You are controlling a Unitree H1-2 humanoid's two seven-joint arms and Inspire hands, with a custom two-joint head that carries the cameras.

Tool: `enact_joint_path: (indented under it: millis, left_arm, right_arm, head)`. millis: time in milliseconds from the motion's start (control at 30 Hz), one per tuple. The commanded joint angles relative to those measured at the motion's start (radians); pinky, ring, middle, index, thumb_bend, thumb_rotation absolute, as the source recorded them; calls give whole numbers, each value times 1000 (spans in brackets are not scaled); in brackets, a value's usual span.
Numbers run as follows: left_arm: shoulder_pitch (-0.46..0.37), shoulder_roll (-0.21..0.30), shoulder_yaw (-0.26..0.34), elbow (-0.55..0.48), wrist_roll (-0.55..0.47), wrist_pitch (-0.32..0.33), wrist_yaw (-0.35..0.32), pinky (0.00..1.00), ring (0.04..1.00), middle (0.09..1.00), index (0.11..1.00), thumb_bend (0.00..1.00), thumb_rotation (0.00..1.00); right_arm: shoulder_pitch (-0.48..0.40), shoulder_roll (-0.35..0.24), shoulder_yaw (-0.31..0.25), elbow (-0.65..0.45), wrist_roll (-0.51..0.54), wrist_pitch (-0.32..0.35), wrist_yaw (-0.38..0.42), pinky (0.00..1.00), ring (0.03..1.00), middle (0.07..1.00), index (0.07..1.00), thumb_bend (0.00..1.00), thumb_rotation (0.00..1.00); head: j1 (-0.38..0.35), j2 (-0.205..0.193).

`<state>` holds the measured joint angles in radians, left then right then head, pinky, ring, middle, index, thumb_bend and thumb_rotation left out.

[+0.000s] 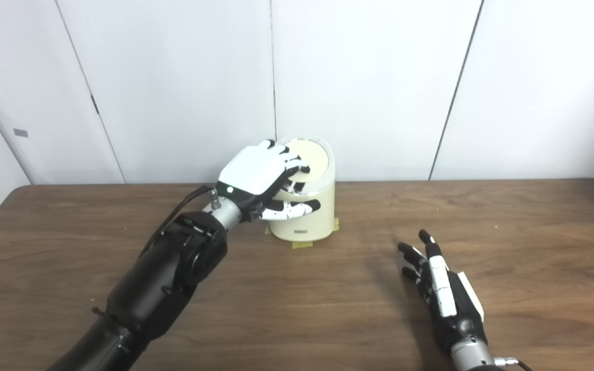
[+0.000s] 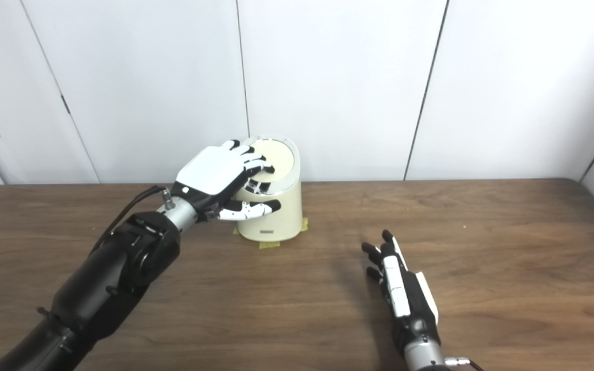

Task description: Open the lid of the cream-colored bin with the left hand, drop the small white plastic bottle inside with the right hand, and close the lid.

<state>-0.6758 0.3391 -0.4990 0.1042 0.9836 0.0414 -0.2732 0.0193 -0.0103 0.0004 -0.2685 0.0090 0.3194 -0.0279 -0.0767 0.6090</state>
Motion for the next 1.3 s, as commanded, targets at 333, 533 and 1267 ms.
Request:
enact_joint_path:
  millis: [333,533,1267]
  left_arm:
    - [5,6,25,14,-71,-3,-58,967,918,886,838,522,835]
    - [29,-10,91,-6,-142,-43,33,905,880,860,842,505,709]
    - [312,-97,357,-383,-274,61,123,823,901,896,885,445,692]
  right_arm:
    - [-44,11,-2,-35,15,-2,7,900,934,875,1000,559,1000]
    - [-47,3,4,-25,1,-12,8,884,930,876,1000,556,1000]
    - [-63,4,5,-22,11,-8,13,841,917,875,1000,557,1000]
  head:
    - [-2,-4]
    - [3,-6]
    - [7,-9]
